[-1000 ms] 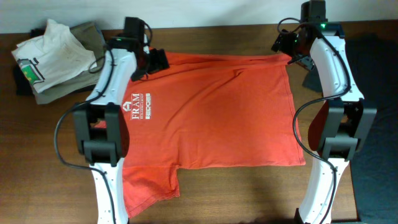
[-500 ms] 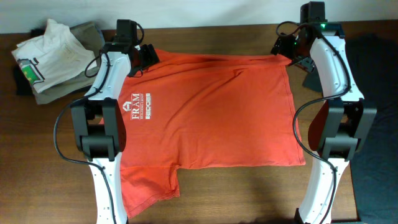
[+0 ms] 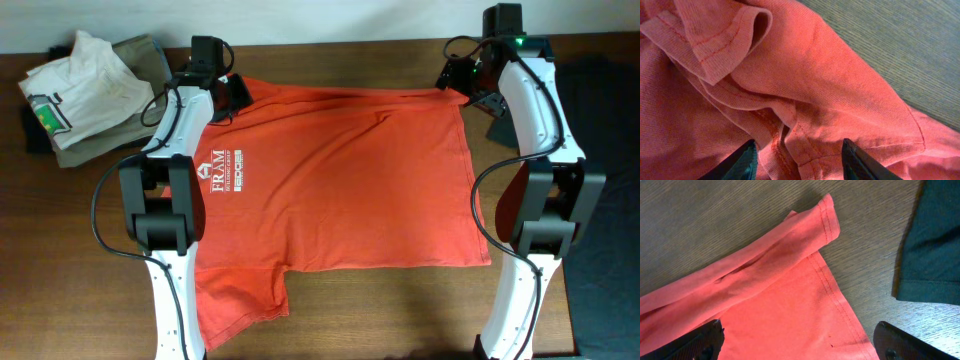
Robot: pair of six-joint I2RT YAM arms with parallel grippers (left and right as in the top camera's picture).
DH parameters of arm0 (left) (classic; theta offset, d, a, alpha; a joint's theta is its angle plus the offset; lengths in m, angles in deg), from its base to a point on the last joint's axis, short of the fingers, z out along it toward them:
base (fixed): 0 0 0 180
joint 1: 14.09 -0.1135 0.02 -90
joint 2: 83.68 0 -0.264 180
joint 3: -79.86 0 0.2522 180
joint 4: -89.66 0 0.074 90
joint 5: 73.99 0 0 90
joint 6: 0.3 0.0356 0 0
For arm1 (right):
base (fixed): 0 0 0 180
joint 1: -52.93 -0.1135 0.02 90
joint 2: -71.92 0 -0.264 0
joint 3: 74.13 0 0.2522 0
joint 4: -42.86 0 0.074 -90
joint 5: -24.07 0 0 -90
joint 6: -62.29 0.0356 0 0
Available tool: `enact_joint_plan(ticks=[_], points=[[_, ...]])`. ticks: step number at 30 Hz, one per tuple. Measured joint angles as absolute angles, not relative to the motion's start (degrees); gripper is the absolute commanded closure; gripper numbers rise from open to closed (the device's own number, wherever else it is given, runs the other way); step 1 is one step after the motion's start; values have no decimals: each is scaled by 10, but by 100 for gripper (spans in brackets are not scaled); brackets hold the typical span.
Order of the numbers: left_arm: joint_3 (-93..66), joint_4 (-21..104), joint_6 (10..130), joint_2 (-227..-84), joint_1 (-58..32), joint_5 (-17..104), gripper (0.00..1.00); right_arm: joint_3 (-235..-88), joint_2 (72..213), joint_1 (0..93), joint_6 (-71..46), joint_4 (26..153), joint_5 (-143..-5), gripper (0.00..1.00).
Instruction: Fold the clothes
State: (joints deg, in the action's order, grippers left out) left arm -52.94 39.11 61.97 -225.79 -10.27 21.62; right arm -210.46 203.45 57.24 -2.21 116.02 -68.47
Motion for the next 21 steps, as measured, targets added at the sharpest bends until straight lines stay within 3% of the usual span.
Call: enact_joint_plan(ticks=[6,8,9,10,13,15,21], points=[[-529,393,620,-2259,-103,216,51,-2105,2034,572,-22,1160,-685,1],[-529,393,620,-2262,-103,216,57,-2105,2034,572,-22,1160,-685,1],[-529,393,620,-2266,-103,216,63,-2105,2034,572,-22,1160,-685,1],[-529,392,619,-2267,-103,216,79,-2105,2034,572,-22,1160,-686,1],[-529,391,618,-2267,-103,216,95,-2105,2034,572,-22,1160,-686,1],[-529,391,618,-2268,-103,216,99,-2105,2034,572,-23,1160,-686,1],[-534,393,616,-2269,-103,216,99,-2105,2034,572,-22,1155,-674,1]])
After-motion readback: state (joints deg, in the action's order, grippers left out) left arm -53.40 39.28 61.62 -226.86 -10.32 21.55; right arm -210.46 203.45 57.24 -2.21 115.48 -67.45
